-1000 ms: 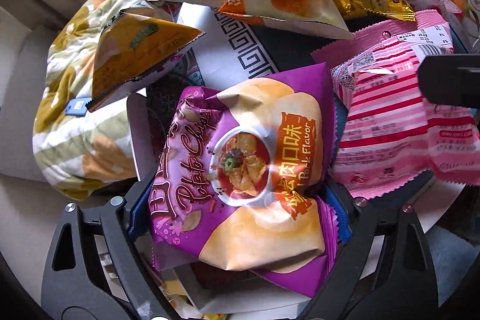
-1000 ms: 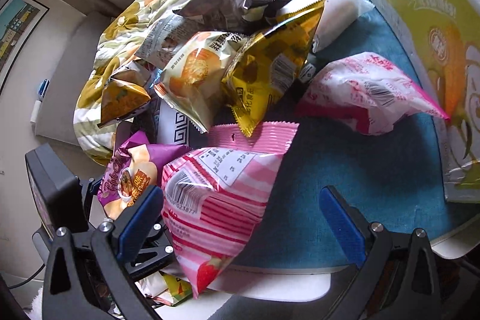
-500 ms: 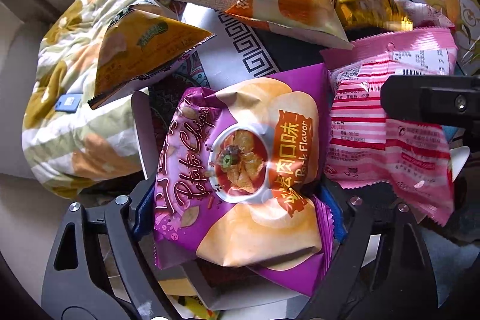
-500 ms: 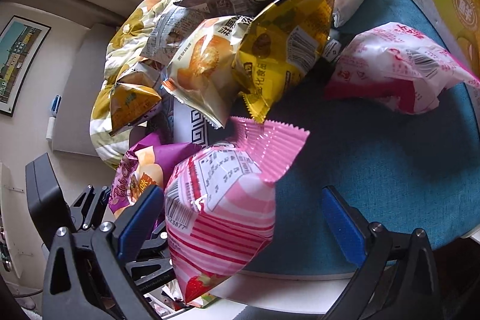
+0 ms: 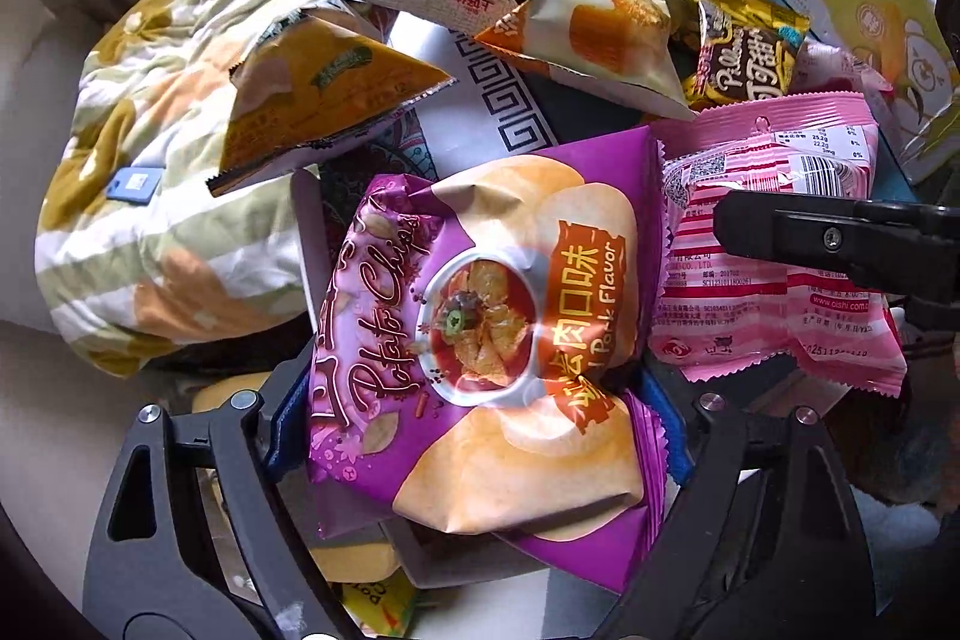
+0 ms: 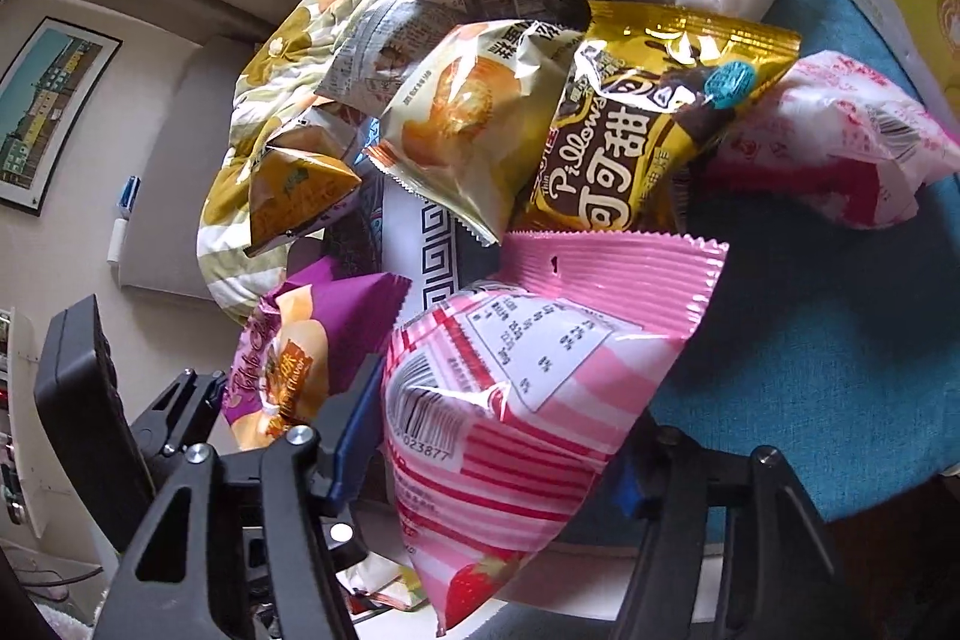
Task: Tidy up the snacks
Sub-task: 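Carry both bags to the box while the left tool releases the purple bag inside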
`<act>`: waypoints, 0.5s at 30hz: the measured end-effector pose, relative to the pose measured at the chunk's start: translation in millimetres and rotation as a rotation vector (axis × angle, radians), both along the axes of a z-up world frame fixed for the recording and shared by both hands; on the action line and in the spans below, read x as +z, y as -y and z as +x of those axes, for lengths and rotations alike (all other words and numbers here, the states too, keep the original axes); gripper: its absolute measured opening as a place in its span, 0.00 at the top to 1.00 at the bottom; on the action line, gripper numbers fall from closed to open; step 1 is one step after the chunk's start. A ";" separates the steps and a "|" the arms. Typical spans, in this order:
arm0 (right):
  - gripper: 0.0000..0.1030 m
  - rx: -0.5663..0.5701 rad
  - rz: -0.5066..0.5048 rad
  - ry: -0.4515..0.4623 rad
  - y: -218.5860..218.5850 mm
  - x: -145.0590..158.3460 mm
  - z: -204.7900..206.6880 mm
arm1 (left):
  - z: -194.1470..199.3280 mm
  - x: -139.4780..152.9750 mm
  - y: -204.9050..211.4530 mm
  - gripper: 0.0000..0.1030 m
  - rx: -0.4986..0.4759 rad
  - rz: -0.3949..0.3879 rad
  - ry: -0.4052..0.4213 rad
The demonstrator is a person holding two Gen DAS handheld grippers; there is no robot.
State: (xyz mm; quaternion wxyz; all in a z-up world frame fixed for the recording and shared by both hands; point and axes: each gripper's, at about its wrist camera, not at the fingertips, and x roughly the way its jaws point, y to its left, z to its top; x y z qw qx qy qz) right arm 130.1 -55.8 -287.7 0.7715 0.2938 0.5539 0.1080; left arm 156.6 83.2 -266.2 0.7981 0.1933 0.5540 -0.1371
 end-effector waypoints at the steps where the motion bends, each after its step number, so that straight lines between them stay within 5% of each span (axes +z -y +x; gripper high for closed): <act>1: 0.44 0.000 -0.002 0.007 0.8 3.0 -1.6 | -0.7 4.2 -0.8 0.18 0.002 -0.004 0.007; 15: 0.45 0.006 -0.072 0.116 12.3 65.4 -25.4 | -9.5 71.5 11.3 0.18 -0.008 -0.084 0.103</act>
